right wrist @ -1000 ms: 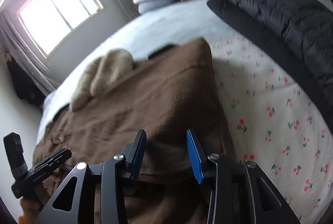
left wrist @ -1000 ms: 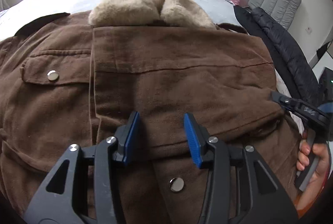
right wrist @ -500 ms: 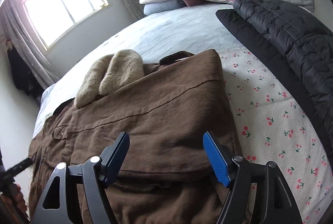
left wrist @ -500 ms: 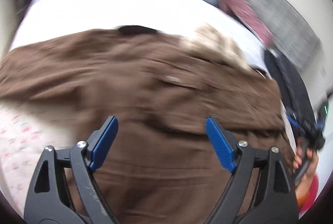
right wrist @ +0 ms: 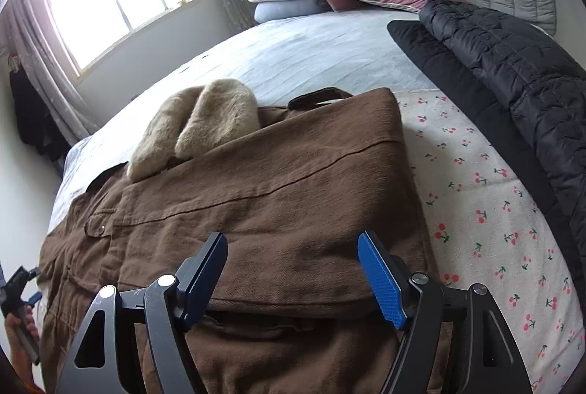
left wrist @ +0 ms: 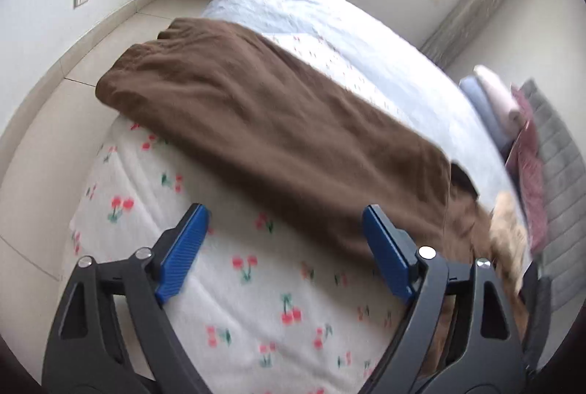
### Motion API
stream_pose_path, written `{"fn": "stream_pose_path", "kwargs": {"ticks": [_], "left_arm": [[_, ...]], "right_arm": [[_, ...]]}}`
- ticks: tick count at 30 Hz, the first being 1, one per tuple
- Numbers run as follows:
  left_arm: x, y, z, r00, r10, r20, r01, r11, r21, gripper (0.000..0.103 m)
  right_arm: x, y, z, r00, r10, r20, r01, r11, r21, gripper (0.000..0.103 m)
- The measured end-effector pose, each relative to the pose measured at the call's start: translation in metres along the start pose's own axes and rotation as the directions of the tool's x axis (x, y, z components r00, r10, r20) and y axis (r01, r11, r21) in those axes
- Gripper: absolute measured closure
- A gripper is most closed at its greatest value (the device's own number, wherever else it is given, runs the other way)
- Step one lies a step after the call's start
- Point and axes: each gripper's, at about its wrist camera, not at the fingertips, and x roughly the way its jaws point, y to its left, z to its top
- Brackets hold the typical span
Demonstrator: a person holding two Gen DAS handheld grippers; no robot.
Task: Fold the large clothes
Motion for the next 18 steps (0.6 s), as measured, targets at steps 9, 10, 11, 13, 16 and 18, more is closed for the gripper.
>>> {"fn": "stream_pose_path", "kwargs": {"ticks": [9, 10, 11, 13, 16, 18], "left_arm": [[0.032, 0.014, 0.045, 1.0, 0.003, 0.017, 0.0, 0.988, -0.154, 0.086], [0.028, 0.013, 0.046, 0.999, -0.02, 0.039, 0.027, 0.985, -0.173, 0.092], [0.02, 0.007, 0.047, 0.996, -0.038, 0.077, 0.05, 0.985, -0.168, 0.093], [-0.003, -0.018, 0.048, 0.984, -0.073, 0.164, 0.088, 0.992, -0.085, 0.094], [-0.037, -0.066, 0.043, 0.951, -0.19, 0.245, 0.18, 0.982, 0.065, 0.094], [-0.059, -0.104, 0.035, 0.924, -0.283, 0.255, 0.241, 0.953, 0.183, 0.094]], "right_arm": [[0.005, 0.011, -0.002, 1.0, 0.006, -0.007, -0.006, 1.0, -0.026, 0.028], [0.005, 0.011, -0.002, 1.0, 0.003, -0.005, -0.003, 1.0, -0.025, 0.028], [0.005, 0.011, -0.002, 1.0, 0.002, -0.005, -0.002, 1.0, -0.023, 0.028], [0.005, 0.009, -0.002, 1.0, -0.003, -0.004, 0.003, 1.0, -0.016, 0.028], [0.006, 0.008, -0.002, 1.0, -0.003, -0.006, 0.003, 1.0, -0.007, 0.028], [0.006, 0.01, -0.002, 1.0, -0.001, -0.009, 0.001, 1.0, -0.01, 0.028]]}}
